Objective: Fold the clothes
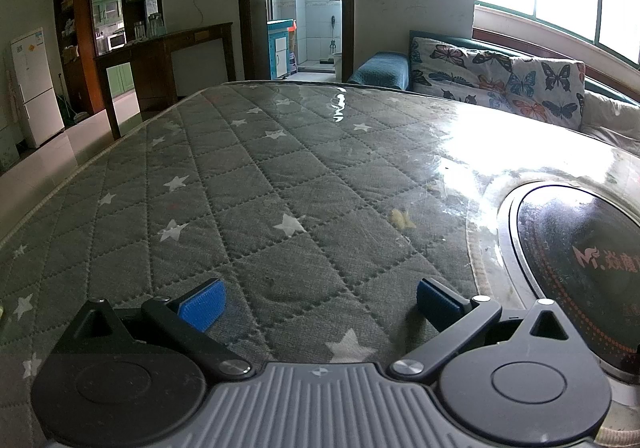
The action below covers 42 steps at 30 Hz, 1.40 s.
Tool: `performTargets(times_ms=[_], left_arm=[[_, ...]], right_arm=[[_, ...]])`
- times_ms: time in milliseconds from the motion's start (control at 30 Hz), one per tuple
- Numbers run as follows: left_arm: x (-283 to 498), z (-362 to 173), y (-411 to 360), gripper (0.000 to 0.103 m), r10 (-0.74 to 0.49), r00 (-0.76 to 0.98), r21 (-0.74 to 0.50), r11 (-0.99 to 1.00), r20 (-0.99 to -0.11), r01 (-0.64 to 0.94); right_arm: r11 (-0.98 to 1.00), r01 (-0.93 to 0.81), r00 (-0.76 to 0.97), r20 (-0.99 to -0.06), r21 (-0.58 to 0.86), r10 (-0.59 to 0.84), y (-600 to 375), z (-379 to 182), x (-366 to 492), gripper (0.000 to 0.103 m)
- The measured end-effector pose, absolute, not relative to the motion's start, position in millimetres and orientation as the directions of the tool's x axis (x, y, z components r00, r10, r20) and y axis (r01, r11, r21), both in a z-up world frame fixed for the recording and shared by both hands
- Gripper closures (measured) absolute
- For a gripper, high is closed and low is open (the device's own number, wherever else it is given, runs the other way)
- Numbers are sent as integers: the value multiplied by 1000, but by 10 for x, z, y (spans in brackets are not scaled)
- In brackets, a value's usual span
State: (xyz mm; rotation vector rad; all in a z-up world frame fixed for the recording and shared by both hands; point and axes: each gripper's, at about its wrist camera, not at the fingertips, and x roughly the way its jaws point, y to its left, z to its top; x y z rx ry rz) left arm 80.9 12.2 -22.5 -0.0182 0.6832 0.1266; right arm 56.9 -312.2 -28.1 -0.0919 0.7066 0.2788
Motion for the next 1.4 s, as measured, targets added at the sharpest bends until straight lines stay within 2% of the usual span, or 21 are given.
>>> performTargets(times_ms=[1400], left_arm=[[807, -226, 126, 0, 110, 768, 24, 992, -631, -123]], right_arm=[[964, -264, 730, -652, 12, 208, -3123, -277, 560, 0]])
